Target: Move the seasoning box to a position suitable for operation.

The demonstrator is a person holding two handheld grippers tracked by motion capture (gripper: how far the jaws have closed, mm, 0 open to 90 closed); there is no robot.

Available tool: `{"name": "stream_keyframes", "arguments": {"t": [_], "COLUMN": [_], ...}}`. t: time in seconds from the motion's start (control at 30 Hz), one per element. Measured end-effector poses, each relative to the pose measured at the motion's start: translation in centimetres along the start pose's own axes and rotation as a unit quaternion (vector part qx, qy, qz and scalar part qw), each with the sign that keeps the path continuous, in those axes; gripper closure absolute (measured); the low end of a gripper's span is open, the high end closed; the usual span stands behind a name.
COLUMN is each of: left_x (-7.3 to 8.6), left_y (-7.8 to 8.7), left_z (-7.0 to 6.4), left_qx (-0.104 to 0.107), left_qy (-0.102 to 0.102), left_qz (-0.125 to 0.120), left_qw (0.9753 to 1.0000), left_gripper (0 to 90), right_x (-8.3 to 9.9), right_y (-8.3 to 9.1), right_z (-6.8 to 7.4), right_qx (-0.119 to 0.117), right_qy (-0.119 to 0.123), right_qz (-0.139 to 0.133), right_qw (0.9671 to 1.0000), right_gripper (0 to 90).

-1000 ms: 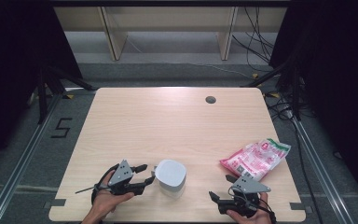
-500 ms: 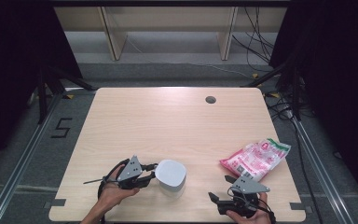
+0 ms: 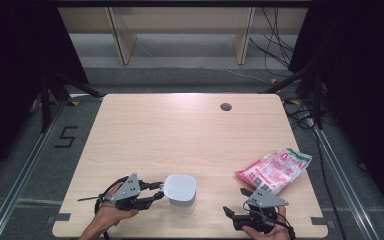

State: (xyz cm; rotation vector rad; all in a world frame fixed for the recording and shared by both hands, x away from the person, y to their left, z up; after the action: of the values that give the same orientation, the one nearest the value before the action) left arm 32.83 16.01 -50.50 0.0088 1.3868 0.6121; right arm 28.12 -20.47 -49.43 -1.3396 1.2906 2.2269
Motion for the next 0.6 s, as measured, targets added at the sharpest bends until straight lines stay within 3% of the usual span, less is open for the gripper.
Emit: {"name": "stream_keyframes", "arguments": {"t": [0.07,0.13,0.17,0.2,0.23,0.27,0.3,0.33,0.43,0.47,0.6], "left_x": [0.08,0.07,0.00,-0.06,-0.12,-0.21,-0.30,-0.32,-0.40,-0.41,-0.46], "left_y": [0.24,0.48,0.64,0.72,0.78,0.66,0.64,0.56,0.30,0.28,0.20], "left_z": [0.00,0.00,-0.07,-0.10,0.00,-0.12,-0.04,-0.13,0.18,0.23,0.12], "left_qx": [0.007,0.009,0.009,0.010,0.010,0.014,0.014,0.015,0.021,0.023,0.040], "left_qy": [0.005,0.007,0.004,-0.001,-0.010,0.000,-0.012,-0.005,-0.005,-0.002,-0.006], "left_qz": [-0.009,-0.012,-0.012,-0.016,-0.020,-0.028,-0.024,-0.024,-0.033,-0.034,-0.039], "left_qw": [0.9999,0.9999,0.9999,0.9998,0.9997,0.9995,0.9995,0.9996,0.9992,0.9991,0.9984], "left_gripper": [62.6,61.6,60.4,59.4,59.1,58.4,57.5,56.8,57.8,58.6,61.2], "right_x": [0.07,-0.01,-0.01,0.10,0.00,-0.01,-0.01,0.07,0.12,-0.02,0.01], "right_y": [0.08,-0.01,0.00,0.11,0.00,0.02,-0.01,0.02,0.06,-0.13,-0.13], "right_z": [0.18,0.01,-0.03,0.21,-0.02,0.03,0.01,0.16,0.35,0.00,0.07], "right_qx": [0.001,0.000,0.002,0.003,-0.001,0.002,0.001,0.002,0.000,-0.004,-0.004], "right_qy": [-0.011,-0.003,0.001,-0.014,0.002,-0.004,-0.002,-0.010,-0.015,0.006,-0.002], "right_qz": [0.005,0.002,0.000,0.006,0.001,0.002,0.002,0.005,0.009,0.003,0.001], "right_qw": [0.9999,1.0000,1.0000,0.9999,1.0000,1.0000,1.0000,0.9999,0.9998,1.0000,1.0000], "right_gripper": [18.4,18.4,18.4,18.4,18.5,18.5,18.5,18.5,18.5,18.5,18.6]}}
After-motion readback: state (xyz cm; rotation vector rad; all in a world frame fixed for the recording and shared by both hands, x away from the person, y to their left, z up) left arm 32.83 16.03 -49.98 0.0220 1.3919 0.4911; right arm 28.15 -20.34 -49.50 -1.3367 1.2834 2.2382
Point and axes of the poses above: each handheld gripper's, and its own axes: y roughly backward along the jaws, x roughly out of its underside, z roughly to its left, the point moved 2 cm from there along -y, roughly forward along the jaws, and after that the axes turned 12 degrees about -y, right-handed, at the moved point
